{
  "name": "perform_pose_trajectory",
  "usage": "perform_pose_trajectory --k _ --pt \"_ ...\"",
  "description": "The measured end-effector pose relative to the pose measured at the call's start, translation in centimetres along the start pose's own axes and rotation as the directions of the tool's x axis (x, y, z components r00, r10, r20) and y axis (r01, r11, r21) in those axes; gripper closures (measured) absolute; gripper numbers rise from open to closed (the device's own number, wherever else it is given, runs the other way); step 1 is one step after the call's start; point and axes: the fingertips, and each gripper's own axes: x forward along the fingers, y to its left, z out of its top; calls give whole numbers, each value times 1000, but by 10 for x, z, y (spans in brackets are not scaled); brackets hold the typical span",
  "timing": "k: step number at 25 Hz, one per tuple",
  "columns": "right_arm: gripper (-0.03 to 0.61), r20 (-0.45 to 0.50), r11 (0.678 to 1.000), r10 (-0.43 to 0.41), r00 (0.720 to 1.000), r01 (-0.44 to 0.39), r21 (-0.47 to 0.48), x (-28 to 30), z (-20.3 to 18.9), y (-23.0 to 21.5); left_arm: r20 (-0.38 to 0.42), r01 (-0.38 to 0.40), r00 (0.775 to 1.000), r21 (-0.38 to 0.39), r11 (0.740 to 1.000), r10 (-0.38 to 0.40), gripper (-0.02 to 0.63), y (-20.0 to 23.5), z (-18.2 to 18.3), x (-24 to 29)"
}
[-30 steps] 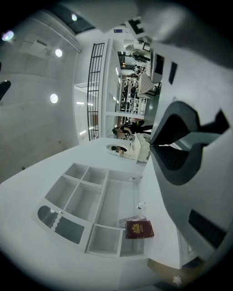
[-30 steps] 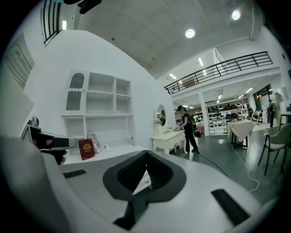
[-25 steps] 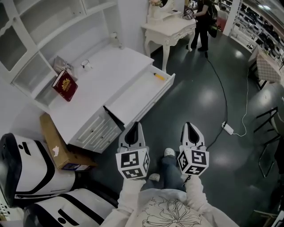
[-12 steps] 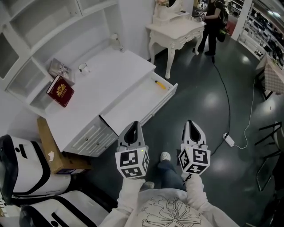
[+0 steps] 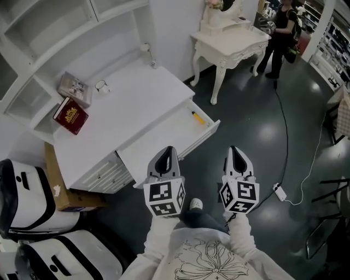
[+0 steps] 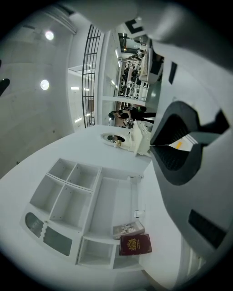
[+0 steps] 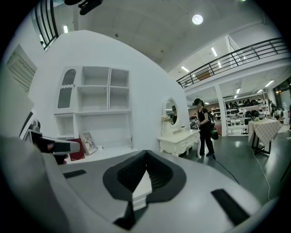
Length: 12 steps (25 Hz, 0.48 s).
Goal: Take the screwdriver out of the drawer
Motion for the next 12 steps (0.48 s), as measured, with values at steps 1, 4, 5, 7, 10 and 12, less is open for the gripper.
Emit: perform_pose_trajectory --k 1,4,5,7,10,12 --pt "575 -2 1000 7 1000 -7 1 7 1 -5 -3 -5 1000 -2 1000 5 604 -3 0 8" --pt "575 -6 1000 24 1000 -24 6 27 2 -17 -13 -19 1000 5 1000 19 604 -8 -1 27" --pt "575 -10 1000 29 1000 -29 9 32 1 -20 -19 -21 1000 8 1000 22 604 -10 -2 33" --pt "575 -21 999 34 999 -33 17 43 -3 -27 -34 -23 999 9 1000 23 604 -12 -6 44" --pt "575 -36 999 36 999 -35 26 60 -5 -35 -50 -23 998 4 1000 24 604 -14 -7 63" --pt "575 -48 999 34 998 -32 30 71 -7 -40 -63 -20 998 -2 1000 20 604 -14 -8 74"
